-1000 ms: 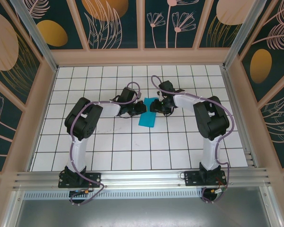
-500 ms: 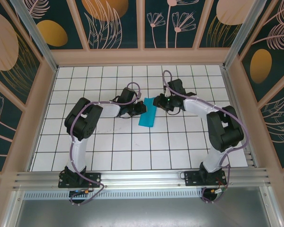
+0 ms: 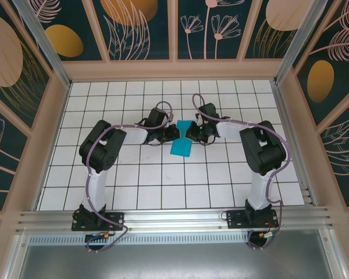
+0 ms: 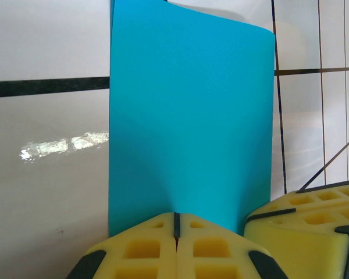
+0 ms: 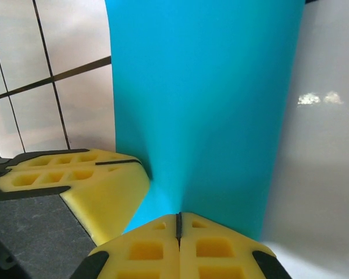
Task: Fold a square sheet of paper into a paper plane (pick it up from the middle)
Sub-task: First fold in half a square sheet of paper at the center of the table.
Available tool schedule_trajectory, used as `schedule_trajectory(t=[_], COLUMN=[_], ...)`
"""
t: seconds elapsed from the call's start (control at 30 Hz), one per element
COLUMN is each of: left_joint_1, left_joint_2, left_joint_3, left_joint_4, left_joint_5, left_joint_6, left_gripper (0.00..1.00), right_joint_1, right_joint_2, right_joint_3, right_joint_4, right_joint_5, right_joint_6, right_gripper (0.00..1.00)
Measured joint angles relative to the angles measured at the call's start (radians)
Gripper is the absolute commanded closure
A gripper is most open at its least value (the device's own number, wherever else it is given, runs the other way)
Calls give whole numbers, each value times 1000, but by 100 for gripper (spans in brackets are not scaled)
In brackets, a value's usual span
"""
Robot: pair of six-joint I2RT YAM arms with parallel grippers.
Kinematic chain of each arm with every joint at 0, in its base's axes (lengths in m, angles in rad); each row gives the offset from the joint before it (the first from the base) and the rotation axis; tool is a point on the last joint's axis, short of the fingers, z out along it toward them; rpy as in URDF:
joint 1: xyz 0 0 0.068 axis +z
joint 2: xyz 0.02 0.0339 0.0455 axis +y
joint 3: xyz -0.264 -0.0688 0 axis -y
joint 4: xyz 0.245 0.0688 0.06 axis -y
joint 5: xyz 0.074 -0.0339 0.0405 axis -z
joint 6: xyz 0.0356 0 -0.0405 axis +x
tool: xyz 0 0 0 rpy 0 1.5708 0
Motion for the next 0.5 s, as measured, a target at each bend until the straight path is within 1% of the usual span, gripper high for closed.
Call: schedule_trajectory(t=[0.5], left_joint_1=[-2], left_joint_2=[0], left_joint_3=[0], left_joint_4=[0], left_joint_5=[-5], left_joint_6=[-5], left_gripper=[96], right_joint_1=[5], right_joint_2=[70], right_joint_3=[76], right_joint_4=[-31], right_joint_5=[-9], right_joint_6=[-23], right_gripper=[99])
